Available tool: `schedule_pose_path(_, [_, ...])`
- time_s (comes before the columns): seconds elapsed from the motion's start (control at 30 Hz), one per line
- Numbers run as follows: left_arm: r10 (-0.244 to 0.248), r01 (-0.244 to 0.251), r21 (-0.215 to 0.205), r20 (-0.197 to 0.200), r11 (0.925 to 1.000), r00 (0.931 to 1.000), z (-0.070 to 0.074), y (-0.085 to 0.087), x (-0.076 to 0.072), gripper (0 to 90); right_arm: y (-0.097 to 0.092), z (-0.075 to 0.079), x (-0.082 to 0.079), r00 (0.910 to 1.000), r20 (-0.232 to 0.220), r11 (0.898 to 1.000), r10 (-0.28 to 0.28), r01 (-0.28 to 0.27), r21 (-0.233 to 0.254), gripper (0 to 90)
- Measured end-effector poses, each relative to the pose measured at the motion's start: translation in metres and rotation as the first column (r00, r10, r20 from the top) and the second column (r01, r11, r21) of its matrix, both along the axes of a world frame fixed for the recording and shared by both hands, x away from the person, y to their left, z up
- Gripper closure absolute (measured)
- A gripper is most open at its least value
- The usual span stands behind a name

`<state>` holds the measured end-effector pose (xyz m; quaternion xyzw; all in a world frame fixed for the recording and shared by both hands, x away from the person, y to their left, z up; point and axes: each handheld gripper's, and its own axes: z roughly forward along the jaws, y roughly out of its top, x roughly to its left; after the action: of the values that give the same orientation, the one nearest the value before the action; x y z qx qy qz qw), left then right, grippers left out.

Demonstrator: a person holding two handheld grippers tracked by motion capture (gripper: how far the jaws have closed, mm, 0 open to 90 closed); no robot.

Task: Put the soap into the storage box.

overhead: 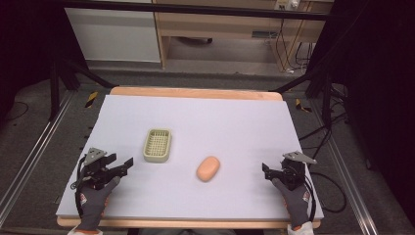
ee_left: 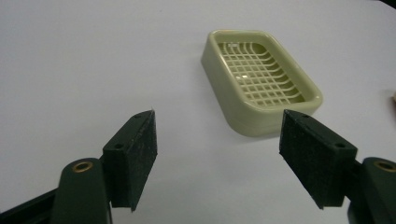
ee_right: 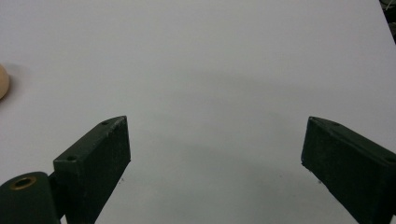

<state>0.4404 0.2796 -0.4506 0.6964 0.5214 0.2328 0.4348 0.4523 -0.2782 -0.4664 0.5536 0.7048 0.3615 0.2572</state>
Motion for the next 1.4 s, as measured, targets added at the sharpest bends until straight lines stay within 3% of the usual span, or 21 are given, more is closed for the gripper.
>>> schedule_pose_path(0.2, [-0.058,0.058,0.033,-0.005,0.9978,0.9983,0.004,-0.016,-0.005,29.2,0.005,-0.003,-0.003,0.9999,-0.012,0.999,0.011,-0.012,-0.046,9.2])
schedule_pose_path(0.6, [-0.126,0.126,0.026,-0.008,0.9917,0.9920,0.010,-0.037,-0.005,30.0,0.010,-0.003,-0.006,0.9997,-0.009,0.999,0.021,-0.021,-0.045,8.6])
schedule_pose_path(0.8, [-0.182,0.183,0.037,-0.006,0.9825,0.9832,0.017,-0.050,-0.004,30.2,0.011,-0.002,-0.008,0.9995,0.004,0.999,0.032,-0.031,-0.043,8.6])
schedule_pose_path(0.97, [-0.196,0.197,0.034,-0.020,0.9799,0.9804,0.023,-0.060,-0.001,29.6,0.010,-0.002,-0.007,0.9998,0.000,0.999,0.021,-0.021,-0.043,8.7])
schedule_pose_path(1.4, [-0.236,0.236,0.032,0.011,0.9713,0.9717,0.041,-0.081,0.009,28.9,0.010,-0.001,-0.009,0.9999,0.007,0.999,0.008,-0.007,-0.054,8.8])
